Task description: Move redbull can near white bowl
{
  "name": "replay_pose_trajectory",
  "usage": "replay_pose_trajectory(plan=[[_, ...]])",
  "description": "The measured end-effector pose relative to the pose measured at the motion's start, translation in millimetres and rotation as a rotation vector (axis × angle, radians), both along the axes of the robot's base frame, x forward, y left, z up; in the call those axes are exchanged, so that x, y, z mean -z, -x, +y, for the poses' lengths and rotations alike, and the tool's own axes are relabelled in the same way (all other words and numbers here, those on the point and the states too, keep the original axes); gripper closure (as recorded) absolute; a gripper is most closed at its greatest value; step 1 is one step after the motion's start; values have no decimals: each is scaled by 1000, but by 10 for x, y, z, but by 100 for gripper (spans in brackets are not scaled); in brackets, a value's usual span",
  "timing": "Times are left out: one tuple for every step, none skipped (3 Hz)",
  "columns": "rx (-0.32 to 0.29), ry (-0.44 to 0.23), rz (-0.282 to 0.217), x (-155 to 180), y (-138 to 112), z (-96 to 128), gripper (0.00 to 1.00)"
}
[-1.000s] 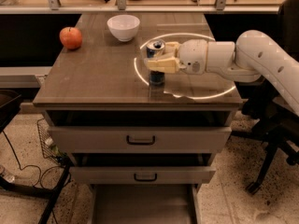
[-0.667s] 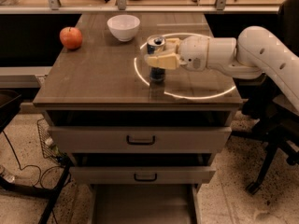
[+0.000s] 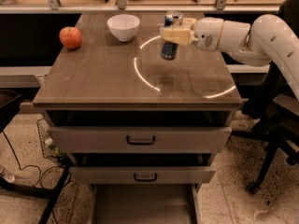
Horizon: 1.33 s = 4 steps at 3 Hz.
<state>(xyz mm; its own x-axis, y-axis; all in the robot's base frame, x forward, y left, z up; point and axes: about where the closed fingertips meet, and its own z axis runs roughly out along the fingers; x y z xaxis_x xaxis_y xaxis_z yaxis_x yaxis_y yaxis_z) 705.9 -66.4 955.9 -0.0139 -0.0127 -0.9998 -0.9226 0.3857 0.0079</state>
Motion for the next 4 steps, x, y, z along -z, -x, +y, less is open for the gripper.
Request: replay_pose_trajectory(plan=[[37,-61,95,189,-562,-157,100],[108,-69,165,265,-1071,-258,100],[239,-9,184,14,-1413,-463,100],[333,35,181,-247,-1558,-591,100]])
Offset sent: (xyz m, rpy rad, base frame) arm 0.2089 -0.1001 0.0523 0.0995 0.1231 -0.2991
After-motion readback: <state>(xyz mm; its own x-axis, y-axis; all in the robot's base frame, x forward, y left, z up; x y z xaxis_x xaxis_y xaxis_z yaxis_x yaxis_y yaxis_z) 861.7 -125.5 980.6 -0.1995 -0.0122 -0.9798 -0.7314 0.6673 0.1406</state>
